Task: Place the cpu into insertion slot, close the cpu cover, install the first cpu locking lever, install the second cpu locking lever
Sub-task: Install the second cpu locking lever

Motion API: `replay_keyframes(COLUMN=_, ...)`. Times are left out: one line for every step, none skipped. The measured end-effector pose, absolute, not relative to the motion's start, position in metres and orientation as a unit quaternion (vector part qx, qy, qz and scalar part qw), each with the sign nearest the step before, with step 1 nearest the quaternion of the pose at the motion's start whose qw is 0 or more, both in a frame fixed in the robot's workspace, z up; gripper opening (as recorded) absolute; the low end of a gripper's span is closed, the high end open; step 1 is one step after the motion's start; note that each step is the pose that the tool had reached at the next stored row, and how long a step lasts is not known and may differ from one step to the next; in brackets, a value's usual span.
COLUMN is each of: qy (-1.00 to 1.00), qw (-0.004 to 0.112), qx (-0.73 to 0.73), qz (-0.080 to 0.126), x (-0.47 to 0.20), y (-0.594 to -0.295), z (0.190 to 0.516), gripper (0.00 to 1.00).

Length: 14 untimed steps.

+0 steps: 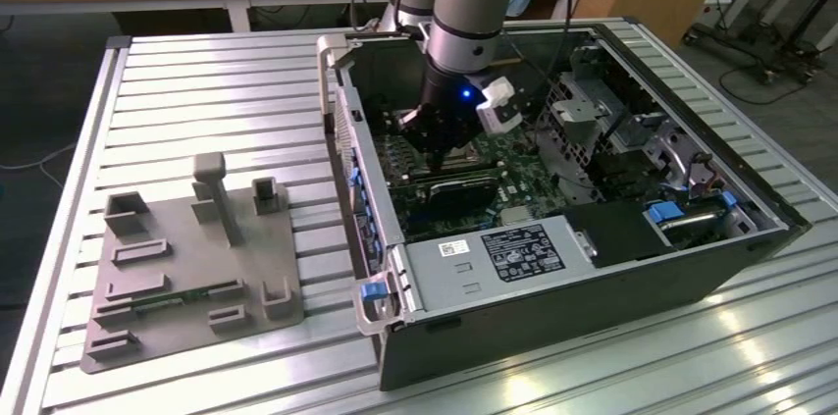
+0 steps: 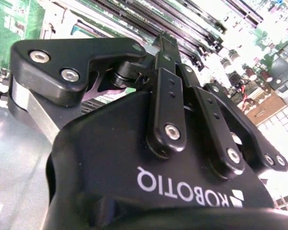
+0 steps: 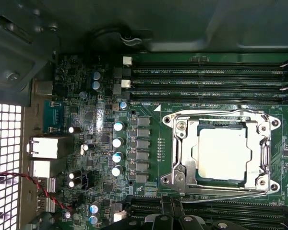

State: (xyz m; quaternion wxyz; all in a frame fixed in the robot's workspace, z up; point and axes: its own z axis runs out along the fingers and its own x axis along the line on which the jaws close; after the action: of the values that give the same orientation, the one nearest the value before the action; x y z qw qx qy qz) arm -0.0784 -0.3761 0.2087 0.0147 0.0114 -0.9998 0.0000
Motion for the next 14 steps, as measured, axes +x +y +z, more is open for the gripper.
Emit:
replay_keyframes(qy=-1.0, qw=0.015, qx=0.011, qz=-0.001, x=-0.0786, y=-0.3761, z=0.2084, gripper=0.1)
replay_keyframes(qy=-1.0, qw=0.015, qx=0.011, qz=-0.001, x=-0.0787, y=-0.3761, z=0.2081, gripper=0.1)
replay_keyframes(qy=-1.0, qw=0.015, qx=0.011, qz=-0.002, x=-0.0787, y=-0.3762, z=0.2077, gripper=0.1)
replay_keyframes(qy=-1.0, qw=0.015, qx=0.011, qz=-0.002, x=-0.0788, y=-0.3762, z=0.2074, gripper=0.1)
replay_keyframes(qy=-1.0, qw=0.015, qx=0.011, qz=-0.003, x=-0.0788, y=-0.3761, z=0.2071, gripper=0.1)
replay_keyframes(qy=-1.0, qw=0.015, qx=0.011, qz=-0.004, x=-0.0788, y=-0.3761, z=0.2068, gripper=0.1)
replay_keyframes(qy=-1.0, qw=0.015, qx=0.011, qz=-0.005, x=-0.0788, y=-0.3761, z=0.2064, gripper=0.1)
replay_keyframes(qy=-1.0, qw=0.015, qx=0.012, qz=-0.006, x=-0.0788, y=-0.3761, z=0.2059, gripper=0.1)
replay_keyframes(qy=-1.0, qw=0.015, qx=0.012, qz=-0.006, x=-0.0788, y=-0.3761, z=0.2054, gripper=0.1)
replay_keyframes(qy=-1.0, qw=0.015, qx=0.012, qz=-0.007, x=-0.0789, y=-0.3761, z=0.205, gripper=0.1)
replay_keyframes(qy=-1.0, qw=0.015, qx=0.012, qz=-0.007, x=-0.0788, y=-0.3761, z=0.2047, gripper=0.1)
replay_keyframes(qy=-1.0, qw=0.015, qx=0.012, qz=-0.009, x=-0.0788, y=-0.3762, z=0.2045, gripper=0.1)
replay_keyframes(qy=-1.0, qw=0.015, qx=0.012, qz=-0.01, x=-0.0788, y=-0.3762, z=0.2043, gripper=0.1)
replay_keyframes(qy=-1.0, qw=0.015, qx=0.012, qz=-0.012, x=-0.0788, y=-0.3761, z=0.2041, gripper=0.1)
